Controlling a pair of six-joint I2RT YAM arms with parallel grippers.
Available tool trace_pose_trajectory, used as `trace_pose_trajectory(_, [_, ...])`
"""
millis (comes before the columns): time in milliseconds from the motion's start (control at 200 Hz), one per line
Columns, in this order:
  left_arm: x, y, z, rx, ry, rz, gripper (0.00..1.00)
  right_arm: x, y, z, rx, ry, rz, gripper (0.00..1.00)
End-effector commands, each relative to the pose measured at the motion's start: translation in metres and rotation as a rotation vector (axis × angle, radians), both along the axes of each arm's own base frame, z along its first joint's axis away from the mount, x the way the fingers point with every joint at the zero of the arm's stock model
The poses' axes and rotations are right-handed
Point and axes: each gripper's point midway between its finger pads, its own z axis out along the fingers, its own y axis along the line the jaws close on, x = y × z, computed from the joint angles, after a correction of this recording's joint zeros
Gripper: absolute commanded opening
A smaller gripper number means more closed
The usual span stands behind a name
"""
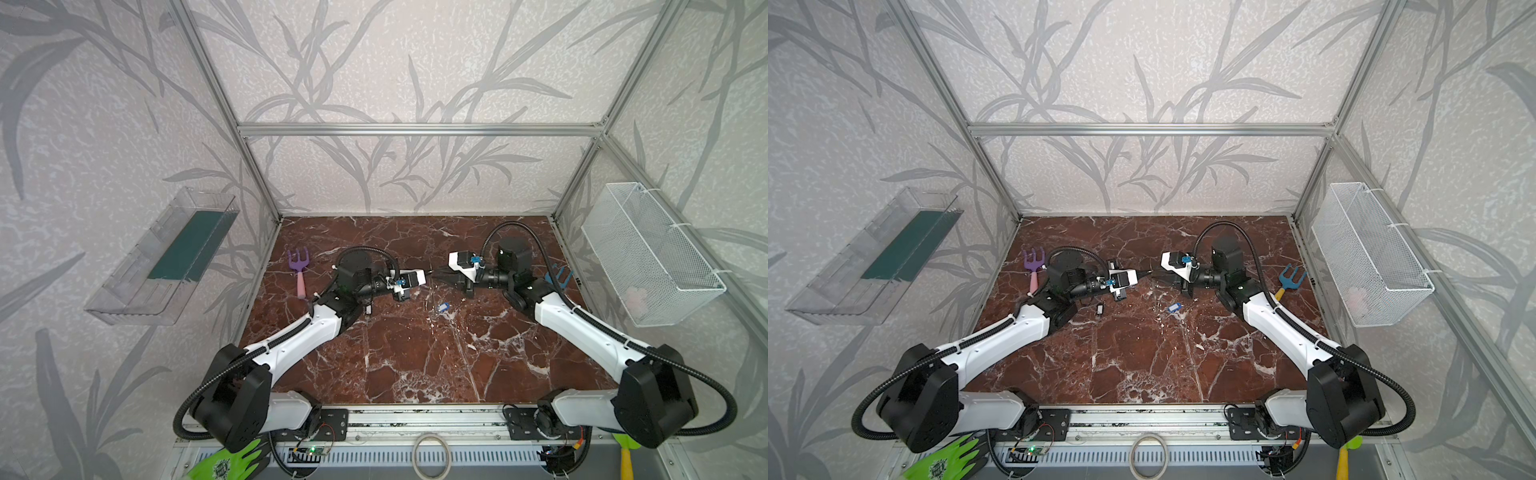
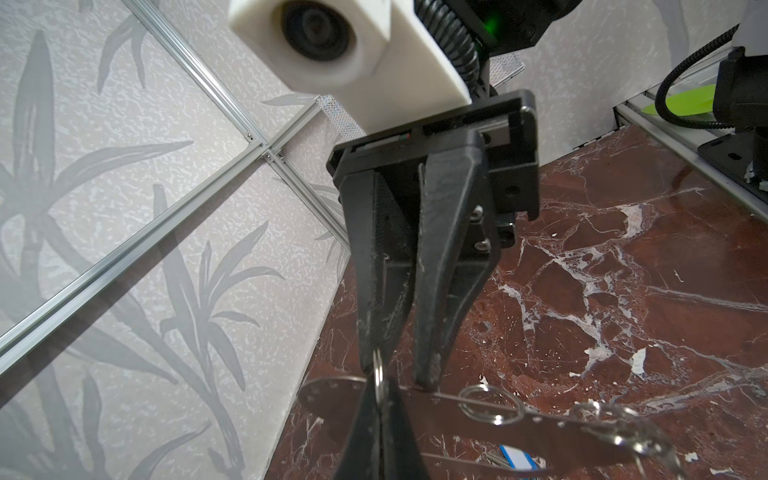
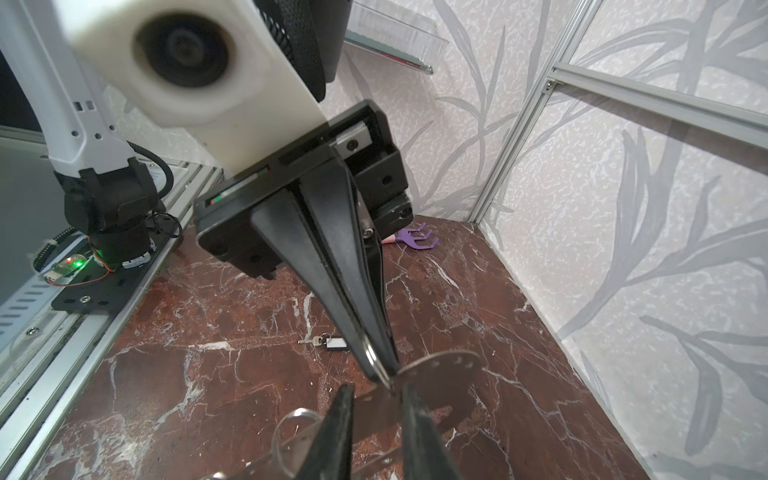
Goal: Put the keys on the keyring
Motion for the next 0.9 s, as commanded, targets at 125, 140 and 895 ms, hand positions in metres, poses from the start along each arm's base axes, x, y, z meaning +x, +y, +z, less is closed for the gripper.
trace_pose_trajectory(125, [-0.002, -0.004, 0.022, -0.038, -0.054, -0.038, 0.00, 0.001, 0.006, 0.022, 0.063, -0.033, 0.026, 0.16])
trace_pose_trajectory(140, [-0.001, -0.004, 0.022, -0.037, -0.055, -0.037, 0.00, 0.001, 0.006, 0.023, 0.064, -0.033, 0.026, 0.15])
trace_pose_trajectory(895, [0.024, 0.006, -0.009, 0.199, -0.027, 0.094, 0.29, 0.009, -0.003, -0.008, -0.193, 0.064, -0.065, 0.00])
